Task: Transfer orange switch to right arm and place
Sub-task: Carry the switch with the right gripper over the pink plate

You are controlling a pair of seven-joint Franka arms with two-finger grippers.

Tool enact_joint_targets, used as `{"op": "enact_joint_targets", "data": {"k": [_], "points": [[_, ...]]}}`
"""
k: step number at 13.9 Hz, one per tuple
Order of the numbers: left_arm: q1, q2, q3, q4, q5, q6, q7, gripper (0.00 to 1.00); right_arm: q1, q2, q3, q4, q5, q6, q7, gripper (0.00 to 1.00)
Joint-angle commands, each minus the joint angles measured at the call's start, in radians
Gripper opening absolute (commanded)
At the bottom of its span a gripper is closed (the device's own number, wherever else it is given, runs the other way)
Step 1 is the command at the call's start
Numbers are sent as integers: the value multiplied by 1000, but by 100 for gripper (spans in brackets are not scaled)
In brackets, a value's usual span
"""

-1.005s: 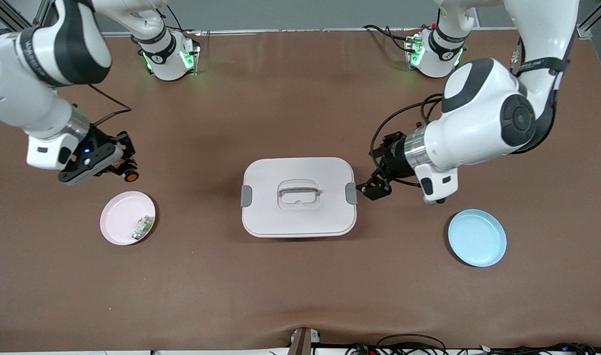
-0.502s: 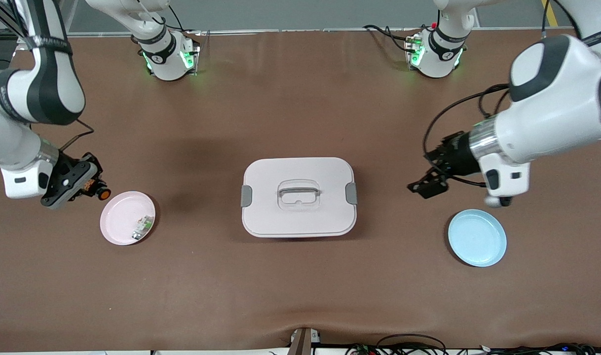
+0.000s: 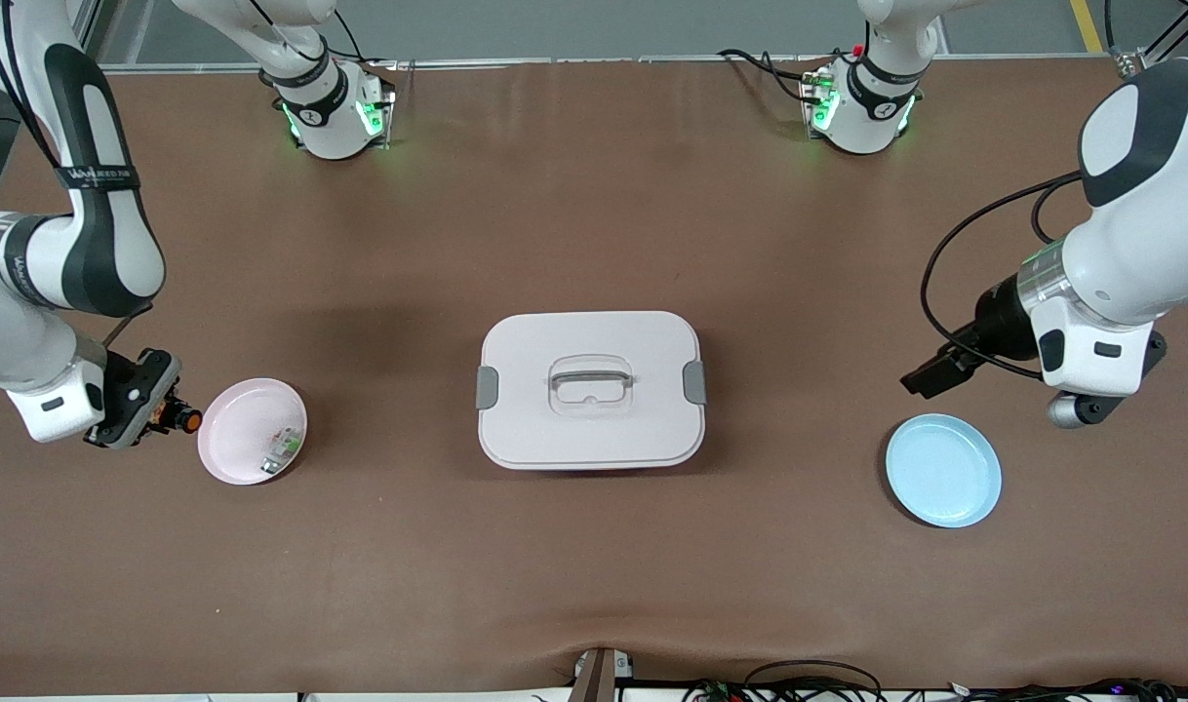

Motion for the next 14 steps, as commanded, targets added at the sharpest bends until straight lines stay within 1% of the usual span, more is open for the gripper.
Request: {"op": "enact_joint_targets", "data": {"k": [1,4,6,8,11,13,14], "points": [[53,-3,0,35,39,-12,151,100,-5,38,14,28,-58,-6,-21,8],[96,-8,0,36,42,-18,328,100,-5,87,14,26,-60,58,-104,8],[117,-14,-2,35,45,-19,373,100,-8,109,14,26,-60,63,-110,8],[119,-17,-2,30,46,-26,426,100,-16,155,14,34,-58,66,-113,8],[143,-22,3,33,48,-29,515,100,-21,187,14,38,-57,64,-133,8],[174,-29,0,35,48,-59,538,100,-22,212,14,44,-57,66,-135,8],[209,-52,-5,32,46,-59,569,100,-22,216,16,44,-54,66,-133,8]]}}
